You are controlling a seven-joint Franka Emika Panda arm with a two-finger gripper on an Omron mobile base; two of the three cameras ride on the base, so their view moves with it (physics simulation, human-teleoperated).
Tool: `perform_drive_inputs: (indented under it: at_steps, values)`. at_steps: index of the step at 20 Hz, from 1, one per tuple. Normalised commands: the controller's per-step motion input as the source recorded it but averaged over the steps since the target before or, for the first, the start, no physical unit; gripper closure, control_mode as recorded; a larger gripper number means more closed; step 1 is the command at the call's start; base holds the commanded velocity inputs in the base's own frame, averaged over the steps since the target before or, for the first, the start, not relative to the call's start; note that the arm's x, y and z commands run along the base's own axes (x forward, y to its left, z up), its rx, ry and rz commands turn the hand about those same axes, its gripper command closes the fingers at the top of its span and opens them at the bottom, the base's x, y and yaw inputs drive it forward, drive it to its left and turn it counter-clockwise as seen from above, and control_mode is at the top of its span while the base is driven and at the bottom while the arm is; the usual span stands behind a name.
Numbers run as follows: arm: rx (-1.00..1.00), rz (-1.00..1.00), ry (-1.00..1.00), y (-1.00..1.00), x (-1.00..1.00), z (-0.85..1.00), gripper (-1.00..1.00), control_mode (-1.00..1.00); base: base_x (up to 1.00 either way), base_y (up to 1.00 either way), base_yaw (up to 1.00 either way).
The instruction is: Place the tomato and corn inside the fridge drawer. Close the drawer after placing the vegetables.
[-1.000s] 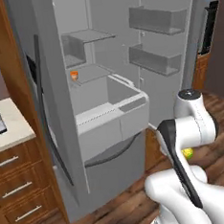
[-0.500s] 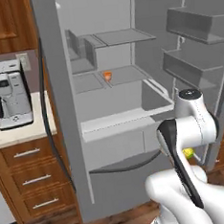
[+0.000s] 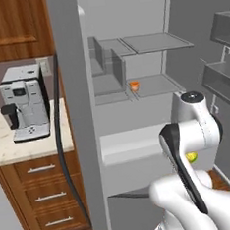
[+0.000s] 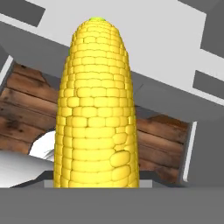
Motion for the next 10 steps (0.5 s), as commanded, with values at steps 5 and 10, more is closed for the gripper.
perform_drive_inputs:
  at_steps: [5, 10]
  values:
    - [0.00, 0.00, 0.00, 0.00, 0.00, 0.00, 1.00, 1.00, 0.34, -0.31, 0.12]
    - [0.11, 0.22, 0.00, -0.74, 0.62, 0.02, 1.00, -1.00, 0.00, 0.00, 0.00]
